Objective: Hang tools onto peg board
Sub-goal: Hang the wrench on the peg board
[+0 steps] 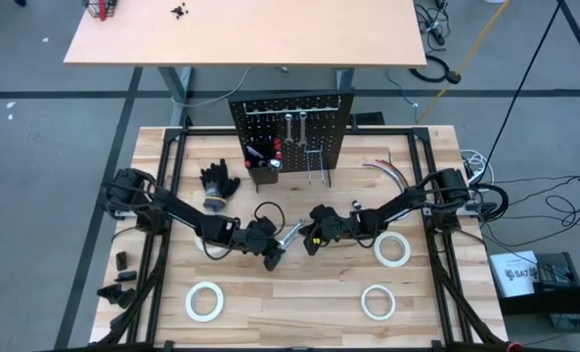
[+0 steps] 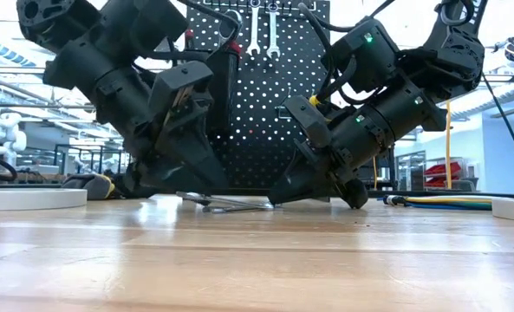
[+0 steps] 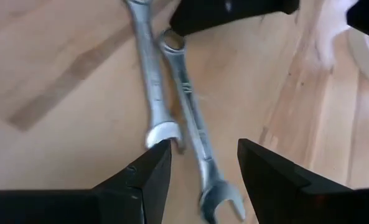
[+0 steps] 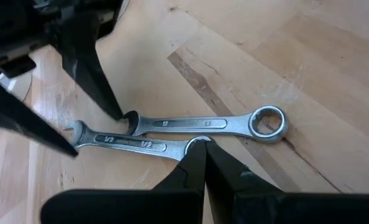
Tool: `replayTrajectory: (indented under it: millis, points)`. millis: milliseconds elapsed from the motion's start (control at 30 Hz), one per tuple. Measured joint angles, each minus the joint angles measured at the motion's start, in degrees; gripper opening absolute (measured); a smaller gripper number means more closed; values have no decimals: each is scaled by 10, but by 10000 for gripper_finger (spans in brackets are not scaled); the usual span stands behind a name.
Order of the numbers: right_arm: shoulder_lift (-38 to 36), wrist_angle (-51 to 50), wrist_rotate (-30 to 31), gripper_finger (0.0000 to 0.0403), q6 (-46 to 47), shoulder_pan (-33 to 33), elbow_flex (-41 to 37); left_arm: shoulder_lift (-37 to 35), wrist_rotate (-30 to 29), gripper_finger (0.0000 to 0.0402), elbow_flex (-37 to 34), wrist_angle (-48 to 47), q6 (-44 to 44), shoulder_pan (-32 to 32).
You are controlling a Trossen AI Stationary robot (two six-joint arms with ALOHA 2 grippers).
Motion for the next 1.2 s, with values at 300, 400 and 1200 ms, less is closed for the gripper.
replayTrajectory:
  millis: [300, 400, 1200]
  points:
    - [0, 3, 2, 0, 2, 0, 0, 24, 11, 188, 2, 6, 14, -8]
    - [0, 4, 3, 0, 3, 0, 0, 24, 16, 187, 2, 3, 37, -8]
    - [0, 12, -2, 0, 76, 2, 3, 55, 21, 186, 1, 9, 19, -10]
